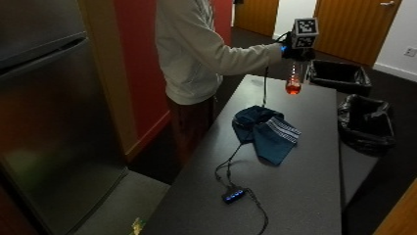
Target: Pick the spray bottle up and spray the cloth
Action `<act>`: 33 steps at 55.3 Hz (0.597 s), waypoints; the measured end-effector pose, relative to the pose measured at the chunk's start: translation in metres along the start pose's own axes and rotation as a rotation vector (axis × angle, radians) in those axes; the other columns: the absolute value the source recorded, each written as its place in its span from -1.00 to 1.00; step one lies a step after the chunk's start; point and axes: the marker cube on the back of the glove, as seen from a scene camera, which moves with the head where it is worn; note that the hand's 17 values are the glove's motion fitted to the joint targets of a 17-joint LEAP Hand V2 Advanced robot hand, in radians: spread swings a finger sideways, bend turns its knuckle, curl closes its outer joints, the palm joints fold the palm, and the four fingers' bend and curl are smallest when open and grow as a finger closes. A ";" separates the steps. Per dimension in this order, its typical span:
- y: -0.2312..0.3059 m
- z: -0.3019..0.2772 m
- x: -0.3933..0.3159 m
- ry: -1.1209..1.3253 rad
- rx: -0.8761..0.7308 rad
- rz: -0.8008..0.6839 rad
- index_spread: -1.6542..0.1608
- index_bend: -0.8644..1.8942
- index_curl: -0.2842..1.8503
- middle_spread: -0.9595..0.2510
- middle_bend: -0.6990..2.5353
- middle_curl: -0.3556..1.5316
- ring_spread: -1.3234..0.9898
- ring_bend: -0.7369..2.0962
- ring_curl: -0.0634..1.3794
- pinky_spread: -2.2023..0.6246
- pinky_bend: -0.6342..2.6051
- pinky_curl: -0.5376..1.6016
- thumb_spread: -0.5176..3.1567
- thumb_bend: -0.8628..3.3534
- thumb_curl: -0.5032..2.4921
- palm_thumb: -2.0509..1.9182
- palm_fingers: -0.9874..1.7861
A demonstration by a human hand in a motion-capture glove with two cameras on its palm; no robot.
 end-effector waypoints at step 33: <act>-0.022 0.202 -0.055 -0.742 0.048 0.005 0.68 -0.06 -0.26 0.36 -0.21 -0.11 -0.02 -0.07 -0.29 0.42 -0.42 -0.15 -0.69 -0.61 -0.14 0.52 0.70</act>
